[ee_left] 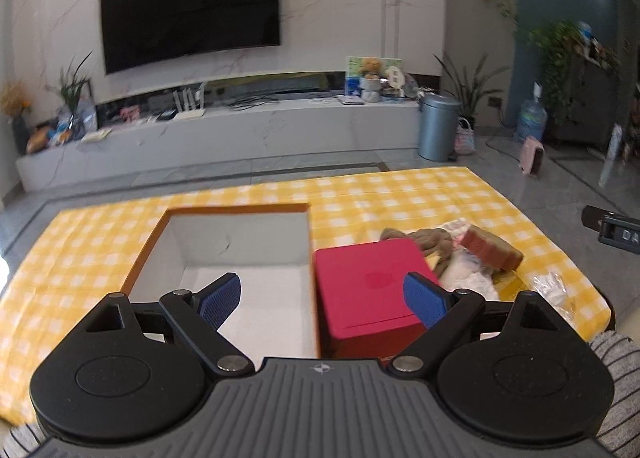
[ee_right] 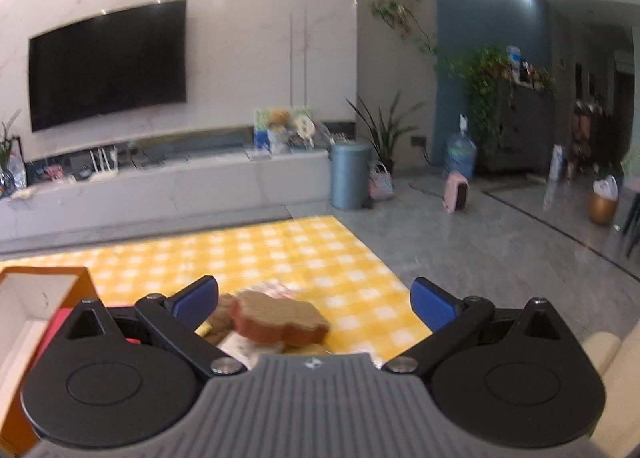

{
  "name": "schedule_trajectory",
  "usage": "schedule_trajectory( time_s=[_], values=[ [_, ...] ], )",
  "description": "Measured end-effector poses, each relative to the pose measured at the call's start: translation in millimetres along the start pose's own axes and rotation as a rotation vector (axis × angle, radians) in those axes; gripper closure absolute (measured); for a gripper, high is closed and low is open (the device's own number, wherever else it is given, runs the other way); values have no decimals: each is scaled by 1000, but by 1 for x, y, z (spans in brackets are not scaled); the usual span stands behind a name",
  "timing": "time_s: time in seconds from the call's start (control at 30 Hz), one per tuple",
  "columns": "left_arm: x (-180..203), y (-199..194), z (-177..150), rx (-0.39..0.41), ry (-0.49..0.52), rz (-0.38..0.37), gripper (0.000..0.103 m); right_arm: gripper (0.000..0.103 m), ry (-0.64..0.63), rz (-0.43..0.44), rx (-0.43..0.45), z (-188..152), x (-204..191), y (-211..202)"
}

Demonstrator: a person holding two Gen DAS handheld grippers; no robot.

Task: Organize soft objects
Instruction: 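Move both tools toward the pile of soft items beside the red box, then grasp the white crumpled paper with the left tool while the right tool grasps the clear plastic bag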

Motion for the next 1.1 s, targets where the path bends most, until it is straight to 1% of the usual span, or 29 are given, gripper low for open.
schedule_trajectory(
  time_s=[0.03, 0.1, 0.13, 0.2, 0.27, 0.37, 0.43, 0.5, 0.57, 0.6, 0.67, 0.73, 0.77, 0.83, 0.9, 0.97, 1.03, 1.1],
  values=[
    [8, 1, 2, -6, 16, -5, 0, 3, -4, -19, -27, 0, 6, 6],
    [24, 3, 6, -15, 42, -32, 0, 2, 6, -93, -97, -3, 16, 24],
    [33, 5, 7, -24, 55, -52, 0, 3, 12, -103, -147, -6, 18, 35],
    [50, 9, 8, -51, 75, -94, 0, 3, 28, -64, -234, -10, 18, 58],
    [66, 15, 9, -83, 86, -130, 0, 3, 48, -54, -299, -15, 20, 74],
    [84, 20, 9, -113, 119, -205, 0, 3, 78, -67, -344, -22, 28, 89],
    [94, 19, 8, -116, 154, -260, 0, 3, 66, -64, -339, -28, 36, 91],
    [100, 21, 9, -110, 124, -275, 0, 3, 54, -86, -320, -33, 46, 93],
    [109, 30, 9, -134, 98, -282, 0, 3, 82, -104, -302, -36, 58, 98],
    [114, 36, 7, -150, 80, -288, 0, 3, 106, -95, -298, -37, 62, 101],
    [123, 49, -2, -211, 59, -296, 0, 3, 167, -66, -304, -40, 67, 106],
    [134, 67, -12, -286, 83, -247, 0, 3, 230, -55, -321, -44, 70, 109],
    [137, 72, -16, -301, 87, -221, 0, 3, 241, -44, -326, -46, 68, 112],
    [144, 84, -26, -339, 84, -189, 0, 3, 217, -20, -316, -49, 62, 114],
    [150, 95, -36, -381, 58, -191, 0, 3, 182, -23, -320, -55, 58, 121],
    [160, 102, -44, -406, 29, -216, 0, 3, 177, -46, -346, -65, 60, 128],
    [172, 112, -50, -431, 50, -241, 0, 3, 198, -43, -376, -72, 62, 133],
    [179, 120, -56, -446, 86, -233, 0, 3, 230, -22, -381, -75, 65, 134]
  ],
)
Point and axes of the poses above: each gripper's, at about its wrist camera, not at the fingertips, and y roughly the way its jaws point, x to its right, z to its top, the point moved 8 cm from there along y, roughly the way its jaws point, and after that the axes turned 4 degrees about y, right-handed, at the moved point
